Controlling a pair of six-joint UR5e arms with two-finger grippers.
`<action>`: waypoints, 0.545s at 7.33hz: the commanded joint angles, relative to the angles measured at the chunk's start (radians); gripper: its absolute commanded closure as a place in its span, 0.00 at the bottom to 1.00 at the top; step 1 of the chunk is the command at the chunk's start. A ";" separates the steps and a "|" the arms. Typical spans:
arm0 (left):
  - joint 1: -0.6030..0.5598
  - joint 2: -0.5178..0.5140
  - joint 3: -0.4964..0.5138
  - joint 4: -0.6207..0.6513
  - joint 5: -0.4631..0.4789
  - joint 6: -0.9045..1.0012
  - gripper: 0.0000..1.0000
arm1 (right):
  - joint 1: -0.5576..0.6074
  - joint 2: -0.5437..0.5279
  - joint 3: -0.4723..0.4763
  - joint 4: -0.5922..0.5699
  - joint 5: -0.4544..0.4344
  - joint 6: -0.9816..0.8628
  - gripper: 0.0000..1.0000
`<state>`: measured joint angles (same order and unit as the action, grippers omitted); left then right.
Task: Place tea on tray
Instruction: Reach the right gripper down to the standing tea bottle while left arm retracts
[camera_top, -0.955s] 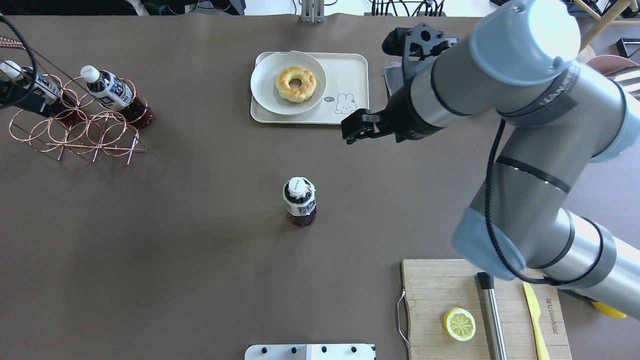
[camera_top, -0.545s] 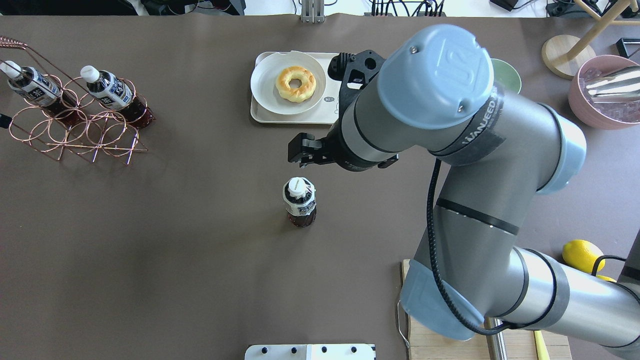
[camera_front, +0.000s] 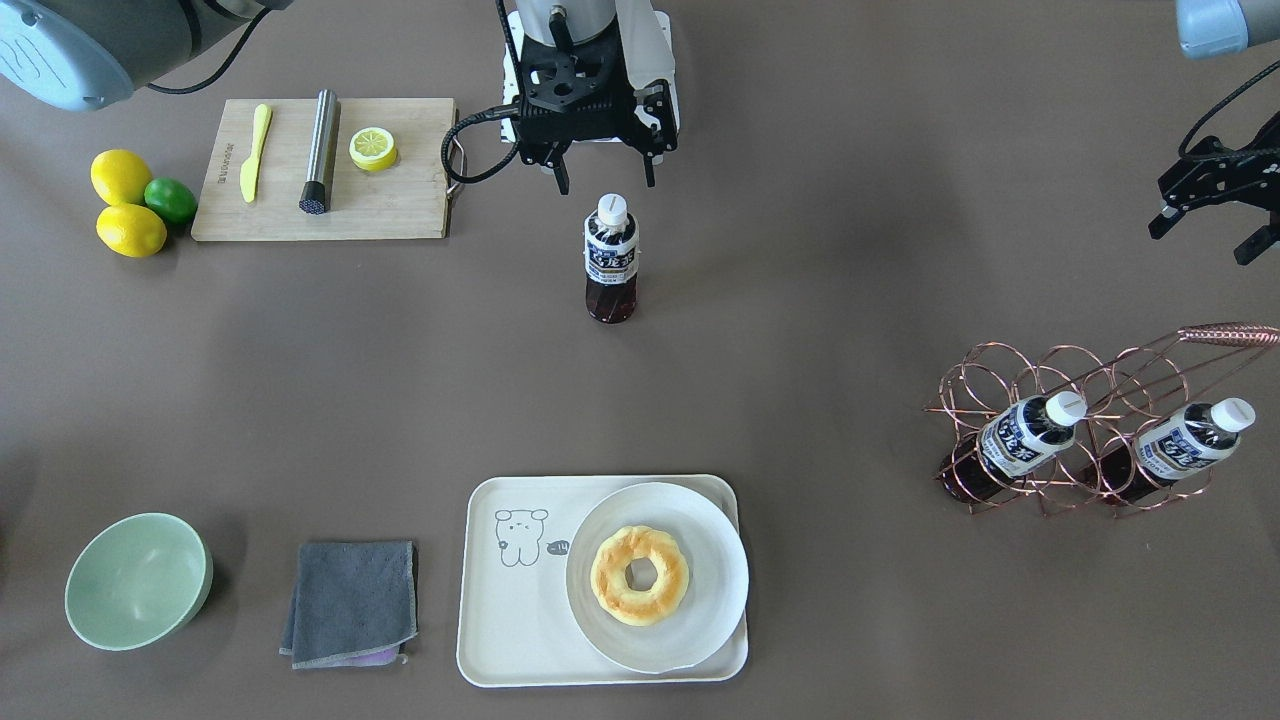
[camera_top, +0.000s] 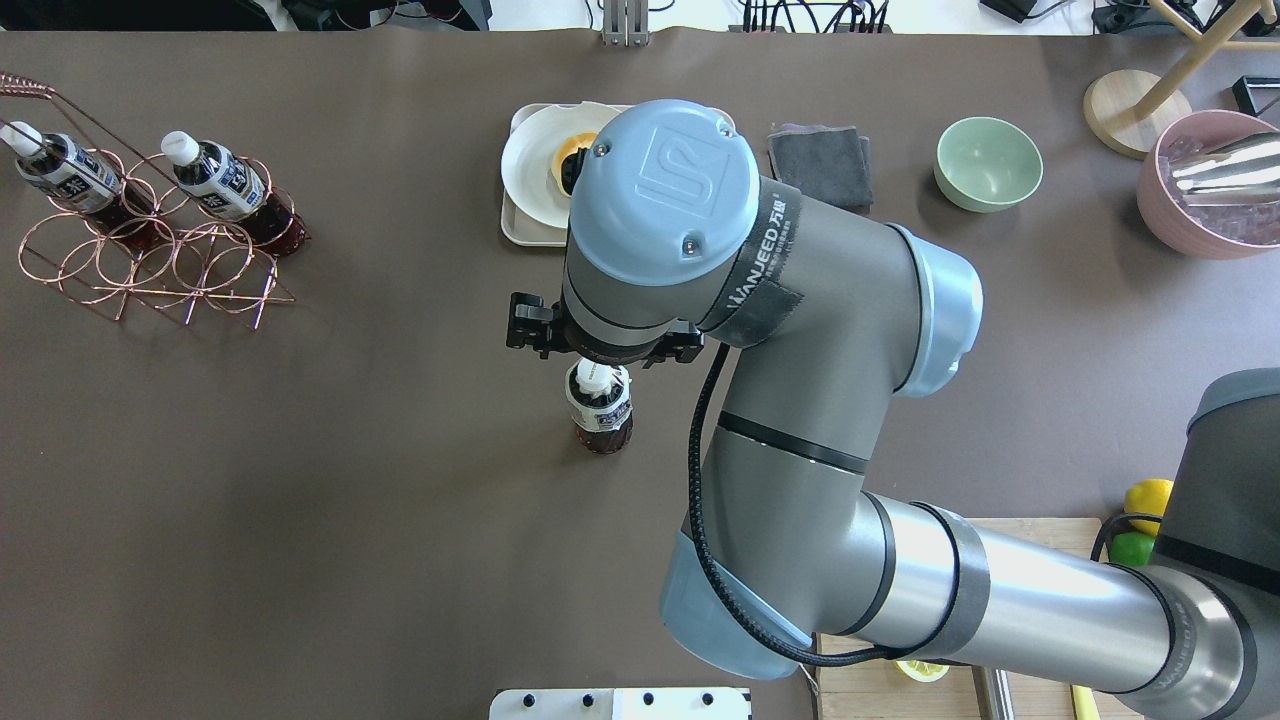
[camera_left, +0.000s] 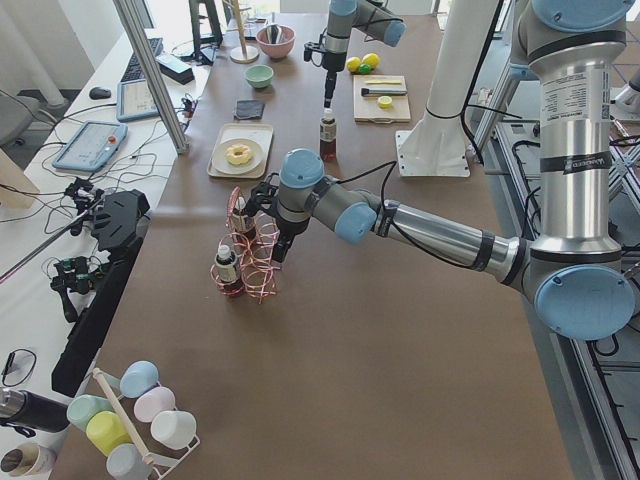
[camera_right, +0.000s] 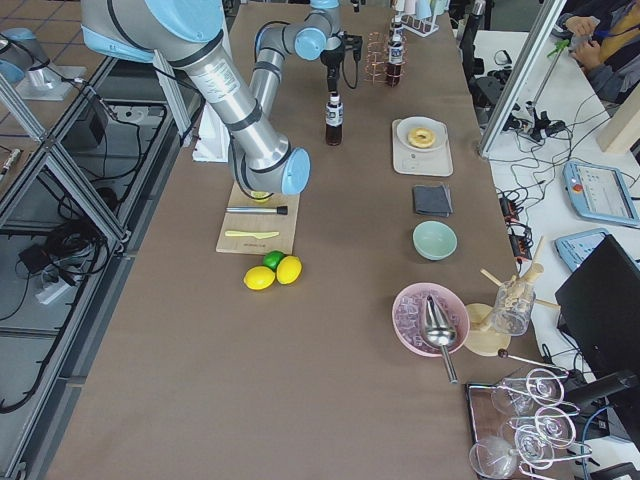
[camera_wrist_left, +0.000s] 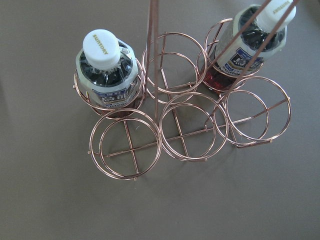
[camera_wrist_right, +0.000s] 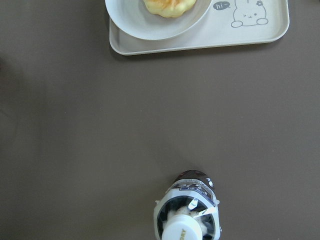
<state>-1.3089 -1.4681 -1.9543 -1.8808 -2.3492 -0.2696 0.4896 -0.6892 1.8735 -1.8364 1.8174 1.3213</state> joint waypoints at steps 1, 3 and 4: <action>-0.016 0.031 -0.008 -0.034 -0.034 -0.003 0.03 | -0.011 0.019 -0.085 0.003 -0.012 -0.023 0.10; -0.024 0.032 -0.008 -0.034 -0.041 -0.003 0.03 | -0.037 0.023 -0.102 0.003 -0.055 -0.027 0.14; -0.023 0.032 -0.008 -0.034 -0.042 -0.003 0.03 | -0.040 0.022 -0.100 -0.001 -0.053 -0.028 0.24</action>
<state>-1.3303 -1.4368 -1.9614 -1.9137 -2.3869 -0.2730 0.4609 -0.6673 1.7794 -1.8336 1.7771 1.2969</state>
